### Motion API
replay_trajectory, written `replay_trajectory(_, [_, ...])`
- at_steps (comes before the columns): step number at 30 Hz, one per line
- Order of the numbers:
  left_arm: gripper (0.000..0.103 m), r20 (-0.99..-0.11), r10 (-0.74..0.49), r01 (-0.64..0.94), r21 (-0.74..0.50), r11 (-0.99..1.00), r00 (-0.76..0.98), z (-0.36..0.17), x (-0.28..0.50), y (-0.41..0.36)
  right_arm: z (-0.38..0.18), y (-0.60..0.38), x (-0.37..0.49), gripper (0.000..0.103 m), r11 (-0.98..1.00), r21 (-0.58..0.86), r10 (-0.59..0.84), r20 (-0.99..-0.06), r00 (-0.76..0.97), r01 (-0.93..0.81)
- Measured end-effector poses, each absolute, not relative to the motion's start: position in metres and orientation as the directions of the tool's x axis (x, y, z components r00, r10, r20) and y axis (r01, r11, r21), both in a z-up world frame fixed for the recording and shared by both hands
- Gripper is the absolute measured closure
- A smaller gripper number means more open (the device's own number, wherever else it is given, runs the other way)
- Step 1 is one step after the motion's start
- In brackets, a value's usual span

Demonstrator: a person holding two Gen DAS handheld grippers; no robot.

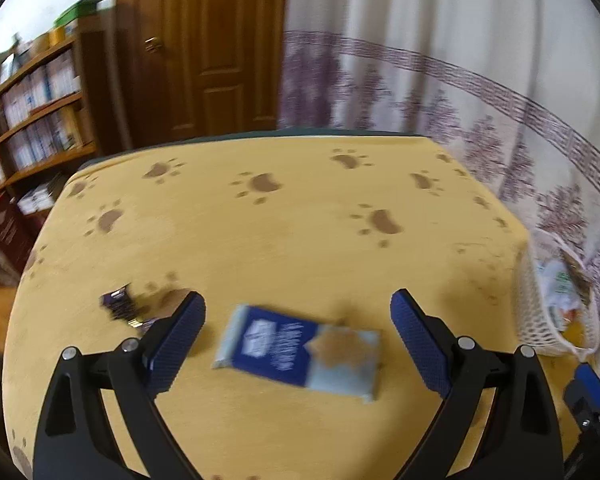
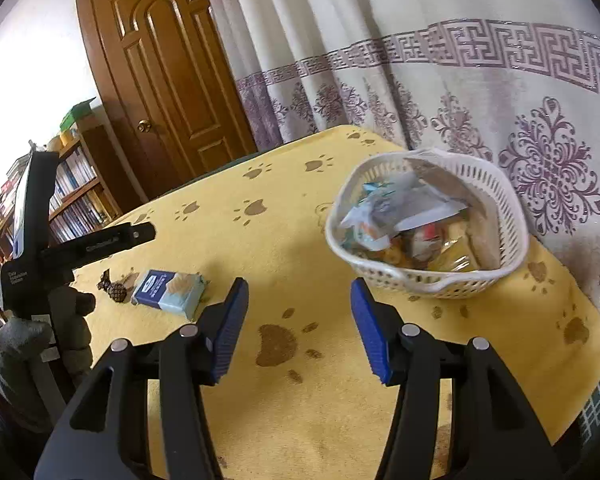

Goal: Organize snacks
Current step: 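Move both tools back toward the cracker pack and purple candy, then grasp the purple-wrapped candy with the left gripper while the right gripper grasps the blue cracker pack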

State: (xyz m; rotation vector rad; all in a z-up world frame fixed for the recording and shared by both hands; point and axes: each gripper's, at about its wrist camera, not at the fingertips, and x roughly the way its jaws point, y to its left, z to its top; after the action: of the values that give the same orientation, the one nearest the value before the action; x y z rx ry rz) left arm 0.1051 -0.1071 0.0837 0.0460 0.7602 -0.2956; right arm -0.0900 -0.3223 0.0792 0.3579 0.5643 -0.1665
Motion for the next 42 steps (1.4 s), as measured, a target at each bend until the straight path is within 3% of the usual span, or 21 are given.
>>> replay_trajectory(12, [0.01,-0.739,-0.078,0.048,-0.062,0.997,0.669,0.052,0.128,-0.022,0.069,-0.3,-0.076,0.048,0.936,0.287,-0.002,-0.577,0.817,0.205])
replay_trajectory(23, [0.01,-0.775,-0.052,-0.016,-0.079,0.997,0.629,0.026,0.145,-0.004,0.061,-0.291,-0.065,0.048,0.942,0.279,0.019,-0.6,0.8,0.186])
replay_trajectory(29, [0.035,-0.782,-0.072,0.012,-0.082,0.997,0.619,0.014,0.148,-0.004,0.056,-0.289,-0.06,0.048,0.944,0.274,0.026,-0.613,0.79,0.181])
replay_trajectory(32, [0.053,-0.776,-0.087,0.02,-0.095,0.995,0.625,0.016,0.144,-0.001,0.053,-0.288,-0.058,0.048,0.945,0.272,0.028,-0.618,0.786,0.181])
replay_trajectory(42, [0.056,-0.737,-0.16,0.061,-0.159,0.985,0.656,0.025,0.126,0.008,0.051,-0.28,-0.048,0.048,0.952,0.262,0.044,-0.629,0.776,0.159])
